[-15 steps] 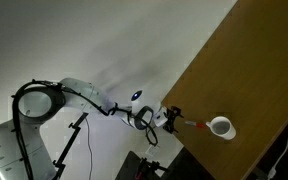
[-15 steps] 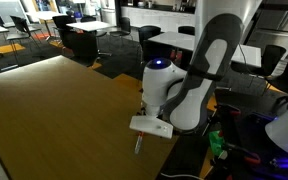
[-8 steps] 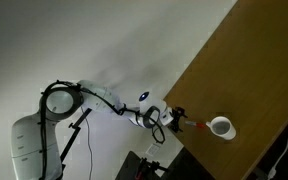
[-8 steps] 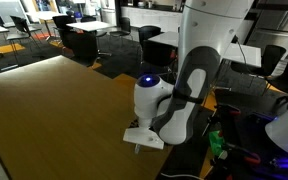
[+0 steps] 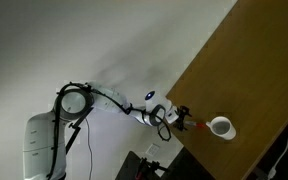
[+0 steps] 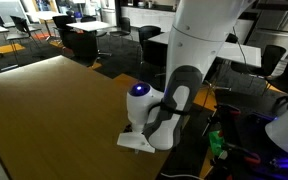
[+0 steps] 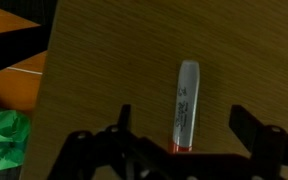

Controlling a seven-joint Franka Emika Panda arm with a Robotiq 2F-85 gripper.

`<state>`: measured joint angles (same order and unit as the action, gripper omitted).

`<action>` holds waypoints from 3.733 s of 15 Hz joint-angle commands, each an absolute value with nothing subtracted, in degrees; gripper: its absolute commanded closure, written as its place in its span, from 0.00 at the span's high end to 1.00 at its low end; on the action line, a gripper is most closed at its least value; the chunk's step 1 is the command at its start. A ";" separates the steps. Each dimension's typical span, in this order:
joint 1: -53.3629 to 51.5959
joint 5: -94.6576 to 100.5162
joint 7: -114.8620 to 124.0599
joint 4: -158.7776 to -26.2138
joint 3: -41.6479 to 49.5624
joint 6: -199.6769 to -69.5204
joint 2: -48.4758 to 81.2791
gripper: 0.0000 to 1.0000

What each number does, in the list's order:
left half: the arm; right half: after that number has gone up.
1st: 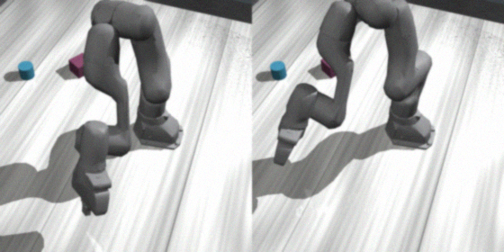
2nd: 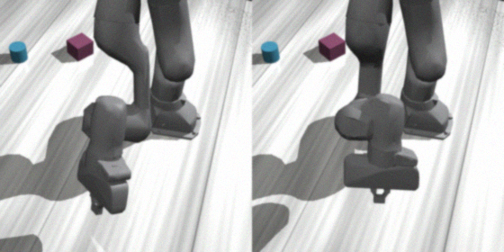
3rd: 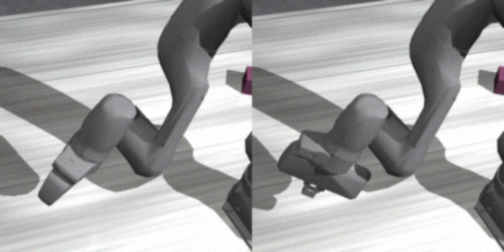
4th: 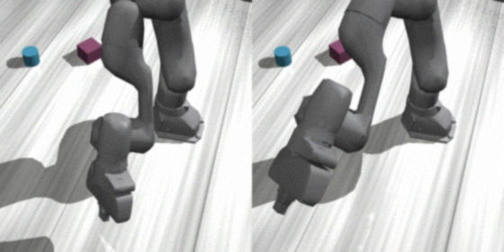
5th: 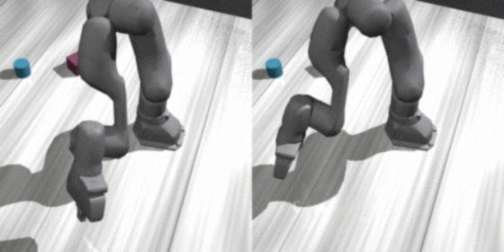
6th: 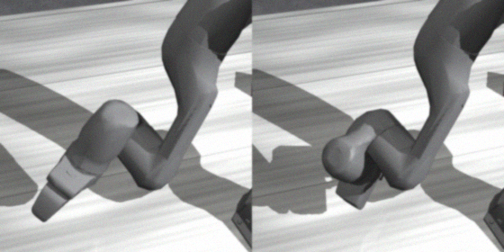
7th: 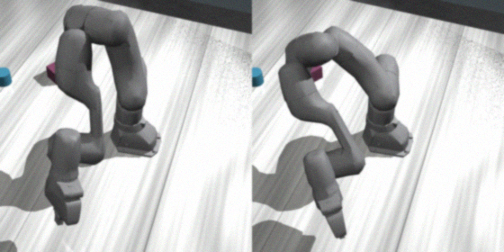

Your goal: Pick up the marker from the table and put it in the cup

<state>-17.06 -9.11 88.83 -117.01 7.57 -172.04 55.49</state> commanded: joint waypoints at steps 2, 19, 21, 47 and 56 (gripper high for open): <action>-18.18 -10.79 88.22 -112.35 8.57 -168.83 58.44 0.74; -17.05 -9.59 88.33 -111.99 9.81 -157.80 54.17 0.05; -17.61 -8.91 89.40 -112.16 11.17 -154.59 52.49 0.05; -30.88 20.49 126.69 -107.91 25.13 -136.06 45.87 0.05; -25.53 31.45 138.08 -105.06 20.69 -122.73 45.72 0.19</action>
<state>-28.71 28.50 136.36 -105.57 24.15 -123.89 46.55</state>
